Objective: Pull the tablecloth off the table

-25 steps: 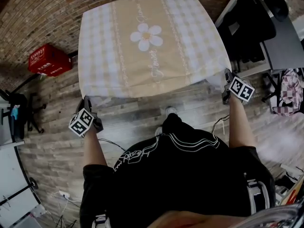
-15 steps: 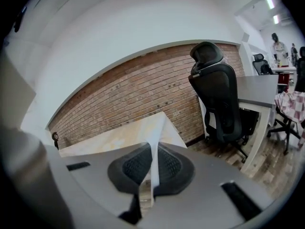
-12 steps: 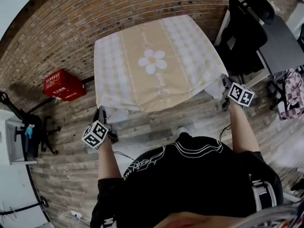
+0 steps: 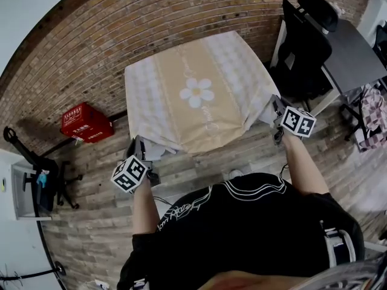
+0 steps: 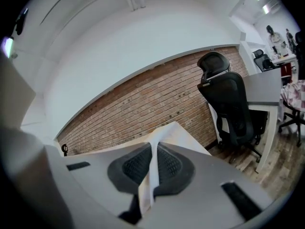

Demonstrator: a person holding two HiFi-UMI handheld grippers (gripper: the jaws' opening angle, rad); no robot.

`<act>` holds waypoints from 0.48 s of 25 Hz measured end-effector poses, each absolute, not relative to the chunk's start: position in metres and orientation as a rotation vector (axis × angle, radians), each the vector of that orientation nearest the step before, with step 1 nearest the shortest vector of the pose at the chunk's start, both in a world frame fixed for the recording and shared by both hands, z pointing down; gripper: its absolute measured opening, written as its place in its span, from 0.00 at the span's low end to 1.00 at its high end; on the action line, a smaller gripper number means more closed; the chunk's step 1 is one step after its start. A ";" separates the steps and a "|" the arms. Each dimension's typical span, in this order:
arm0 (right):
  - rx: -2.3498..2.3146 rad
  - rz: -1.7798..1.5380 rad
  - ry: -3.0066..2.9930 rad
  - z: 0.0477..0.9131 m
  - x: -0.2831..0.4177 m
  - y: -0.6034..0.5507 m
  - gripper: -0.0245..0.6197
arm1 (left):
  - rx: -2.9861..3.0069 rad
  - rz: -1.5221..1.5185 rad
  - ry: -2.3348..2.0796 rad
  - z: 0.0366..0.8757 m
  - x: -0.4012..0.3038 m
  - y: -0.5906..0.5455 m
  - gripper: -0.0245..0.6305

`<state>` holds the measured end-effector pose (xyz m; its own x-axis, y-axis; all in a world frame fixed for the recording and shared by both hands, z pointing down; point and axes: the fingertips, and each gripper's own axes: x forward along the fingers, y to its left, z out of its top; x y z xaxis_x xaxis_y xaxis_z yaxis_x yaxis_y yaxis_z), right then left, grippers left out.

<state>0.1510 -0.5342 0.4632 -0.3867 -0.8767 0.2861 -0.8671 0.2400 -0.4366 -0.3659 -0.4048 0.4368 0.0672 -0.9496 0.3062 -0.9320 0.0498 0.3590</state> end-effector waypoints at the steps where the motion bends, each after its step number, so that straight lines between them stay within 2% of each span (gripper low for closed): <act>1: -1.730 -0.840 2.465 0.462 0.149 -0.532 0.04 | 1.889 -0.047 -1.859 0.435 -0.363 -0.404 0.05; 12: -1.745 -0.769 2.494 0.457 0.132 -0.494 0.04 | 1.986 -0.043 -1.782 0.420 -0.330 -0.388 0.05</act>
<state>0.1318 -0.4942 0.4566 -0.3822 -0.8836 0.2704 -0.8826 0.2624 -0.3902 -0.3297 -0.3878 0.4203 0.1566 -0.9467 0.2816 -0.9319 -0.0471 0.3598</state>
